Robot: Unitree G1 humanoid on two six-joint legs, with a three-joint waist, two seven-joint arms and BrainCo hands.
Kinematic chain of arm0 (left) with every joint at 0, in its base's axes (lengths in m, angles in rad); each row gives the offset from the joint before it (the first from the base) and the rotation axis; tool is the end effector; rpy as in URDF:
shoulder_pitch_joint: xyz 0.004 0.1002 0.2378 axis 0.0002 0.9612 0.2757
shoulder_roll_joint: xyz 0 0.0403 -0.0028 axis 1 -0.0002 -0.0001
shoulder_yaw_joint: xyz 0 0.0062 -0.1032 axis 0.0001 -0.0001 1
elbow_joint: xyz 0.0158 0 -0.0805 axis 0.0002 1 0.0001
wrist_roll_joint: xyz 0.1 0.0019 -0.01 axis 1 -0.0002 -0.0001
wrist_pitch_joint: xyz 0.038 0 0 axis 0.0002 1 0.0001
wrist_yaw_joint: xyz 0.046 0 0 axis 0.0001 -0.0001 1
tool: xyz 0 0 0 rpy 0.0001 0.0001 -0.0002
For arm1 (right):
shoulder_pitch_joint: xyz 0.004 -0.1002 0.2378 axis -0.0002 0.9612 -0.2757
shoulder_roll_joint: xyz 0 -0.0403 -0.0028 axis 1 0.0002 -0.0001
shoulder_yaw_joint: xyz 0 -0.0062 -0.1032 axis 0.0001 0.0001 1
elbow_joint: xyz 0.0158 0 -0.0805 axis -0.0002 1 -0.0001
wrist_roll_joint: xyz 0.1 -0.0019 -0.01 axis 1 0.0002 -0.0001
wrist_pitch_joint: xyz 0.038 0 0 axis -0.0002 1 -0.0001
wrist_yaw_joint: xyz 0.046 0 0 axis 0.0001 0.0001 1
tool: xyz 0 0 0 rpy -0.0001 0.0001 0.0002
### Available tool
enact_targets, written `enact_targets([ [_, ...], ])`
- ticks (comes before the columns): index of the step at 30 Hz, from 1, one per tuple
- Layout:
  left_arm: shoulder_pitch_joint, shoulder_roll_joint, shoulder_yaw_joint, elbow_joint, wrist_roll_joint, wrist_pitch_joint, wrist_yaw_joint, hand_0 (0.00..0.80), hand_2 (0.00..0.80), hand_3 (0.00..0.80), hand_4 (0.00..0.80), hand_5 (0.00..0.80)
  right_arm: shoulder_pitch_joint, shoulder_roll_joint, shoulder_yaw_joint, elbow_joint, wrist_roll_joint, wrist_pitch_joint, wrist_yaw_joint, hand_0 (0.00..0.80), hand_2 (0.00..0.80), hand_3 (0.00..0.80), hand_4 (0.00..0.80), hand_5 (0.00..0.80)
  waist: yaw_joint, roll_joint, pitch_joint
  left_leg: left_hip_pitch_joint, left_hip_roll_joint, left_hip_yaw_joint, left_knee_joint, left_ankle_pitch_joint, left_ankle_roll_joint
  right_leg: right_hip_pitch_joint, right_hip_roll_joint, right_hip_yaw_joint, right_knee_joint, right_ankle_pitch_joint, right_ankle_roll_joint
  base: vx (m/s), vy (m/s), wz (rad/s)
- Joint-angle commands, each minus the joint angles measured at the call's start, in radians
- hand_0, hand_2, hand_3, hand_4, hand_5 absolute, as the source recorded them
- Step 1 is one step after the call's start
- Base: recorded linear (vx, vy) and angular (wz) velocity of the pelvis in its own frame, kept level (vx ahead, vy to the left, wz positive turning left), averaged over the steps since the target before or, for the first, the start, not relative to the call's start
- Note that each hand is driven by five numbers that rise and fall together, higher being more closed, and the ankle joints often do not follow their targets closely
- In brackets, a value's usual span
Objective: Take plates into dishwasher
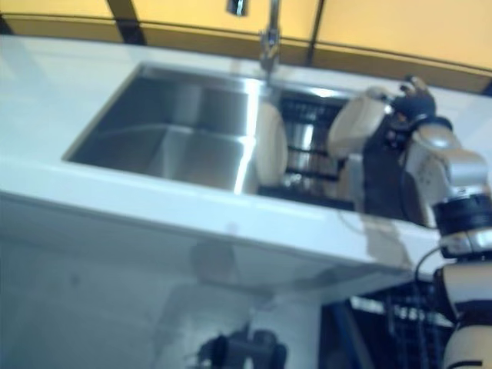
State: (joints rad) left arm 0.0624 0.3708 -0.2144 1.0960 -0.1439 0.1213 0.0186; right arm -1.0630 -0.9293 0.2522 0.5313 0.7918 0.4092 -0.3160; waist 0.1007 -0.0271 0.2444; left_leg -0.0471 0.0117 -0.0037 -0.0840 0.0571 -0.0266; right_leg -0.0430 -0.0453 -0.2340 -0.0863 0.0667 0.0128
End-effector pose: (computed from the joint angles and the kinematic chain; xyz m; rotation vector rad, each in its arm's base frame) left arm 0.0652 0.2598 -0.1034 0.3252 1.2892 0.1344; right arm 0.3184 -0.2745 0.2865 -0.1018 -0.1198 -0.3746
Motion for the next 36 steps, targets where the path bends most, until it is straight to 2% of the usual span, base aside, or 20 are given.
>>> enact_targets([
  [1, -0.023, 0.035, -0.048, 0.043, -0.013, -0.003, 0.014, 0.0, 0.0, 0.0, 0.0, 0.0, -0.139, -0.113, 0.087, 0.019, -0.063, -0.01, 0.001, 0.0, 0.0, 0.0, 0.0, 0.0, 0.016, -0.016, -0.027, -0.001, -0.029, 0.01, -0.003, -0.077, 0.03, 0.037, -0.022, -0.026, -0.001, -0.07, 0.049, 0.0, 0.0, 0.0],
  [10, -0.02, 0.042, -0.054, 0.043, -0.014, 0.001, 0.006, 0.0, 0.0, 0.0, 0.0, 0.0, -0.172, -0.118, 0.122, 0.037, -0.036, 0.003, 0.036, 0.0, 0.0, 0.0, 0.0, 0.0, 0.017, -0.021, -0.039, 0.016, -0.027, 0.012, -0.003, -0.082, 0.027, 0.053, -0.019, -0.023, -0.001, -0.077, 0.046, 0.0, 0.0, 0.0],
  [23, -0.019, 0.041, -0.05, 0.044, -0.004, 0.006, 0.003, 0.0, 0.0, 0.0, 0.0, 0.0, -0.133, -0.078, 0.099, 0.024, 0.029, 0.018, 0.068, 0.0, 0.0, 0.0, 0.0, 0.0, 0.02, -0.029, -0.043, 0.023, -0.027, 0.015, -0.003, -0.085, 0.026, 0.061, -0.018, -0.023, -0.001, -0.081, 0.045, 0.0, 0.0, 0.0],
  [36, -0.018, 0.048, -0.034, -0.052, -0.064, -0.116, 0.026, 0.0, 0.0, 0.0, 0.0, 0.0, -0.114, -0.052, 0.083, 0.021, 0.055, 0.02, 0.056, 0.0, 0.0, 0.0, 0.0, 0.0, 0.029, -0.018, -0.014, 0.011, -0.03, 0.011, -0.003, -0.081, 0.028, 0.048, -0.021, -0.023, -0.001, -0.072, 0.044, 0.0, 0.0, 0.0],
])
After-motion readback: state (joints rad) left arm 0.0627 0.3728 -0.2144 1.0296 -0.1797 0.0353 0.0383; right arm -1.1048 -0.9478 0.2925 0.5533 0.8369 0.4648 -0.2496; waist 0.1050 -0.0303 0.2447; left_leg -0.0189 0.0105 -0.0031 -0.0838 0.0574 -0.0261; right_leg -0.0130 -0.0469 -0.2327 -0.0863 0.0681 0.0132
